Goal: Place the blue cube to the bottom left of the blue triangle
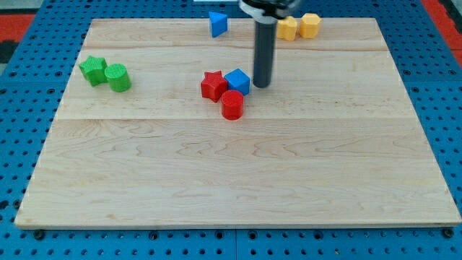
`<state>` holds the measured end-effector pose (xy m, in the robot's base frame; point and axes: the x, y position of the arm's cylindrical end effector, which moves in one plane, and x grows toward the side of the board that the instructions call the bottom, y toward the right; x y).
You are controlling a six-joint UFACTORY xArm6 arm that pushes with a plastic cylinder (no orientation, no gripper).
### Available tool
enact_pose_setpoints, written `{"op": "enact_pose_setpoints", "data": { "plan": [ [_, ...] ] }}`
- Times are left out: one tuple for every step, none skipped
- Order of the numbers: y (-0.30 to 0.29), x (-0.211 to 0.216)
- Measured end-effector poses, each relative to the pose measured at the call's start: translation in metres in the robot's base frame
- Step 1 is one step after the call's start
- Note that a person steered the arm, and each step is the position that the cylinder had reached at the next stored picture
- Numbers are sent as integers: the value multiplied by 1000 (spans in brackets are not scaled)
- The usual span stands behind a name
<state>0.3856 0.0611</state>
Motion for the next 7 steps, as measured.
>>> {"op": "enact_pose_setpoints", "data": {
  "plan": [
    [-15,34],
    [-53,2],
    [-70,-39],
    [-85,-79],
    [-101,-114],
    [-108,-125],
    [-78,-88]
  ]
}}
